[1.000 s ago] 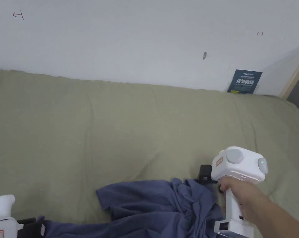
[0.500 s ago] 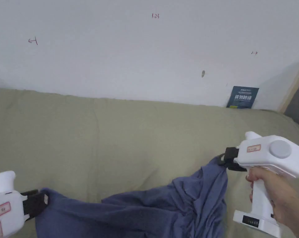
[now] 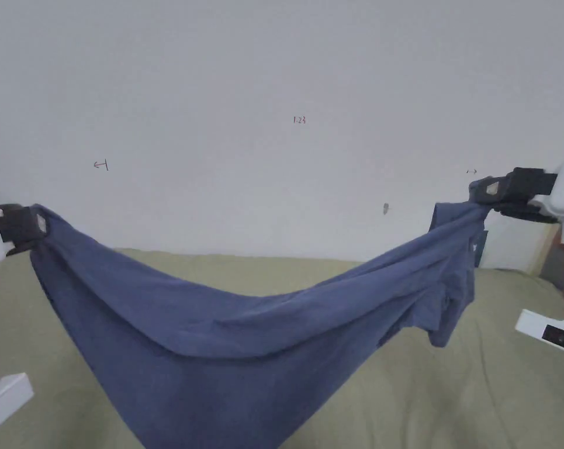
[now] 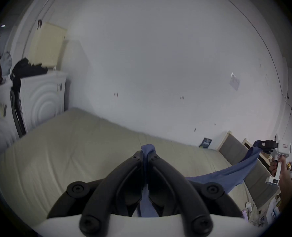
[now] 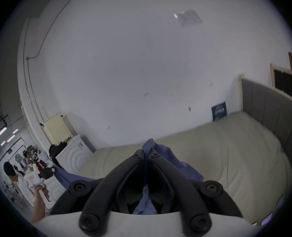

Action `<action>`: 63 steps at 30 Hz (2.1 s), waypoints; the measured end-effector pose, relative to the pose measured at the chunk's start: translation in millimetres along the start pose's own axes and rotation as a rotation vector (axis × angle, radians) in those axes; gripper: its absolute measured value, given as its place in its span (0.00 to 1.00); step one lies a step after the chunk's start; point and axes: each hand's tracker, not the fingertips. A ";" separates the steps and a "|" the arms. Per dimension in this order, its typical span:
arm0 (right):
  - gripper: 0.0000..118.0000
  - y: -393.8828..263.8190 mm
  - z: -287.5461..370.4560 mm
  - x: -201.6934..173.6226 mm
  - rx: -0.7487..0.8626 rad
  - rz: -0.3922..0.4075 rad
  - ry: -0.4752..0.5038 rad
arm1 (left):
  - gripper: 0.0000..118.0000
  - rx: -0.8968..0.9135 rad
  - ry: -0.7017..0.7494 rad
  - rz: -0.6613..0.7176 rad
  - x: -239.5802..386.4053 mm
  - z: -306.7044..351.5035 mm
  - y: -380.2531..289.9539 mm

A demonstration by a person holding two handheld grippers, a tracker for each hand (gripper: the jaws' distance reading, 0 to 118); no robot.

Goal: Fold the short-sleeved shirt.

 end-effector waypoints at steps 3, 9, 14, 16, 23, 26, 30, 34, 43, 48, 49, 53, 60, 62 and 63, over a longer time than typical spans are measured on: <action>0.04 31.2 2.8 -6.0 0.073 0.030 -0.061 | 0.03 0.063 0.037 -0.041 4.1 -7.6 42.2; 0.04 77.2 3.3 -3.6 0.186 -0.056 -0.090 | 0.03 0.126 0.084 -0.008 -8.7 -50.4 114.8; 0.04 77.2 -11.3 6.9 0.200 -0.080 -0.091 | 0.03 0.132 0.100 0.006 -0.3 -71.7 115.4; 0.04 65.5 -22.4 14.3 0.180 -0.089 -0.087 | 0.03 0.112 0.096 0.005 0.2 -79.2 100.2; 0.04 -32.8 -66.6 63.4 0.049 -0.213 -0.093 | 0.03 -0.004 0.101 0.087 -24.8 -122.6 -2.7; 0.04 -80.9 -73.6 86.1 -0.001 -0.295 -0.104 | 0.03 -0.025 0.100 0.142 -33.7 -126.0 -54.9; 0.04 -125.6 -54.1 104.6 -0.037 -0.324 -0.093 | 0.03 -0.063 0.085 0.148 -30.1 -97.8 -103.4; 0.04 -174.4 -0.8 113.5 -0.087 -0.346 -0.090 | 0.03 -0.080 0.099 0.115 -30.0 -42.3 -144.0; 0.04 -292.1 153.8 125.4 -0.244 -0.373 -0.140 | 0.03 -0.306 0.143 0.025 -53.9 131.5 -240.5; 0.04 -375.4 198.5 142.1 -0.386 -0.417 -0.258 | 0.03 -0.549 0.196 -0.053 -75.7 164.1 -308.2; 0.04 -391.9 199.5 153.5 -0.411 -0.429 -0.274 | 0.03 -0.577 0.202 -0.029 -81.0 164.5 -319.2; 0.06 -426.4 198.5 178.1 -0.430 -0.388 -0.308 | 0.06 -0.584 0.206 0.041 -99.4 162.1 -340.4; 0.97 -409.5 219.4 175.0 -0.287 -0.299 -0.300 | 0.99 -0.511 0.203 -0.059 -96.5 205.4 -326.2; 0.97 -394.3 240.7 125.6 -0.288 -0.121 -0.246 | 0.99 -0.432 0.154 -0.081 -93.6 232.8 -320.6; 0.97 -391.9 248.1 109.0 -0.278 -0.042 -0.228 | 0.99 -0.403 0.148 -0.115 -93.3 247.6 -319.2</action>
